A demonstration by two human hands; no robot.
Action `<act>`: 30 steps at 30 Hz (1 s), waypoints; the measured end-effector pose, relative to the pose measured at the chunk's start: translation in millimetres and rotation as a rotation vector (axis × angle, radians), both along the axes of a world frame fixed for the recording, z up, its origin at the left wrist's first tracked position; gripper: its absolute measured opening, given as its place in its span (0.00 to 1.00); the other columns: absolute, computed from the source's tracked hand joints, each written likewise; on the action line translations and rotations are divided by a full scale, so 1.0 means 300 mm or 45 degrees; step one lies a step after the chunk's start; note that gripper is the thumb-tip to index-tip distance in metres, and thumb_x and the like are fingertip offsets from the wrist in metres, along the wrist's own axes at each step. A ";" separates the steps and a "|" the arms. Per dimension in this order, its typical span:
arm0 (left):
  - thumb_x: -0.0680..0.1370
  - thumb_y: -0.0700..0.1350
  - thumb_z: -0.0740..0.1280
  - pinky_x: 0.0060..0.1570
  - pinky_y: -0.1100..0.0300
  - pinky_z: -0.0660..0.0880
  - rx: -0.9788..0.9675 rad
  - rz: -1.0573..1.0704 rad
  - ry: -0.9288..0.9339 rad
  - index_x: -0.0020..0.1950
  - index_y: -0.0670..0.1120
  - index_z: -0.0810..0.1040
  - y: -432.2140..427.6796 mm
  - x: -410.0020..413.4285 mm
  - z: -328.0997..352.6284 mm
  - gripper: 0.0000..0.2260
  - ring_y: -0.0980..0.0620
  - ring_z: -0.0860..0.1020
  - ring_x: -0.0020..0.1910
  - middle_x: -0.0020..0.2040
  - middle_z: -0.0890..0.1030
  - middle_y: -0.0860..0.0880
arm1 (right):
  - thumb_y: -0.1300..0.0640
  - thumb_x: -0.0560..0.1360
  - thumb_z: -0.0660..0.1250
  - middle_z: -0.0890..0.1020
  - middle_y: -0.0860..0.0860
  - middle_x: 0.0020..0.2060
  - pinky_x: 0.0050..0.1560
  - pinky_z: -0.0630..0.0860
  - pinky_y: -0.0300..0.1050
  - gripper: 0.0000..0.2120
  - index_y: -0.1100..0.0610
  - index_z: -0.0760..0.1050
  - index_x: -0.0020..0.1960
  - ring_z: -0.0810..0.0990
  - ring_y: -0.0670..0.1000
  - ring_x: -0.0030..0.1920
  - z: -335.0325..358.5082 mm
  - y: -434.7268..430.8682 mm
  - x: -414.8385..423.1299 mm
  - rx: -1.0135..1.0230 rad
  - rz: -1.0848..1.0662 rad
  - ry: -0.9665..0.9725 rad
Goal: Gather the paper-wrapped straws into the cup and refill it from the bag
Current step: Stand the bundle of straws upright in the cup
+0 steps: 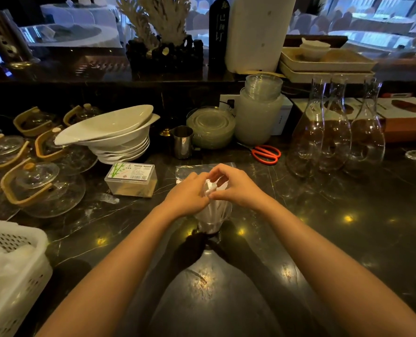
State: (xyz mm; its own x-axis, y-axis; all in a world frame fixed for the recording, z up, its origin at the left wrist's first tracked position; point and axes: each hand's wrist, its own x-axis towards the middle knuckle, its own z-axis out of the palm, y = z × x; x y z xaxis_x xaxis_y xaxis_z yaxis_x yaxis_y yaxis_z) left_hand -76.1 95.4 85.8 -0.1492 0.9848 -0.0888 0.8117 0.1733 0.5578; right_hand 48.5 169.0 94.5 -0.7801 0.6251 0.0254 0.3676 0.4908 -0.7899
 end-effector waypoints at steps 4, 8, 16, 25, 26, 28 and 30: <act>0.72 0.39 0.64 0.50 0.54 0.74 0.031 -0.030 -0.046 0.62 0.47 0.65 0.016 0.004 0.009 0.20 0.48 0.75 0.51 0.60 0.73 0.43 | 0.61 0.68 0.70 0.78 0.52 0.49 0.41 0.73 0.36 0.13 0.57 0.73 0.51 0.77 0.48 0.46 -0.009 -0.010 -0.010 0.096 0.038 -0.070; 0.72 0.40 0.66 0.45 0.59 0.71 0.101 0.016 -0.061 0.62 0.48 0.67 0.029 -0.011 0.008 0.20 0.48 0.76 0.53 0.59 0.76 0.44 | 0.60 0.70 0.69 0.79 0.54 0.53 0.45 0.74 0.42 0.11 0.57 0.75 0.52 0.77 0.48 0.46 -0.007 -0.011 -0.016 0.154 0.019 -0.115; 0.71 0.40 0.68 0.40 0.64 0.71 0.195 0.039 -0.062 0.59 0.48 0.71 0.052 -0.053 0.015 0.18 0.56 0.74 0.40 0.53 0.78 0.45 | 0.59 0.73 0.65 0.81 0.55 0.51 0.42 0.71 0.43 0.08 0.56 0.75 0.52 0.76 0.47 0.45 -0.013 0.015 -0.023 0.332 -0.075 -0.188; 0.72 0.34 0.63 0.48 0.57 0.74 0.197 0.122 -0.075 0.61 0.46 0.71 0.065 -0.078 0.024 0.19 0.47 0.76 0.53 0.60 0.76 0.43 | 0.62 0.74 0.61 0.81 0.55 0.53 0.51 0.76 0.50 0.11 0.56 0.73 0.56 0.78 0.54 0.54 -0.017 0.040 -0.034 0.410 -0.110 -0.218; 0.72 0.33 0.63 0.50 0.55 0.74 0.202 0.128 -0.059 0.61 0.46 0.71 0.067 -0.079 0.023 0.19 0.46 0.75 0.55 0.61 0.76 0.43 | 0.63 0.74 0.61 0.80 0.55 0.54 0.51 0.75 0.49 0.12 0.57 0.73 0.56 0.77 0.53 0.54 -0.017 0.040 -0.035 0.409 -0.107 -0.209; 0.72 0.33 0.63 0.55 0.54 0.73 0.216 0.149 -0.010 0.61 0.46 0.72 0.071 -0.084 0.018 0.19 0.46 0.74 0.59 0.62 0.75 0.44 | 0.65 0.74 0.61 0.79 0.55 0.56 0.52 0.74 0.47 0.13 0.57 0.73 0.58 0.77 0.53 0.55 -0.018 0.041 -0.038 0.412 -0.105 -0.199; 0.72 0.34 0.64 0.57 0.53 0.72 0.225 0.158 0.040 0.61 0.46 0.72 0.073 -0.092 0.010 0.18 0.46 0.72 0.60 0.62 0.74 0.44 | 0.65 0.74 0.61 0.79 0.55 0.56 0.53 0.75 0.48 0.14 0.57 0.72 0.58 0.77 0.53 0.55 -0.020 0.042 -0.041 0.415 -0.101 -0.203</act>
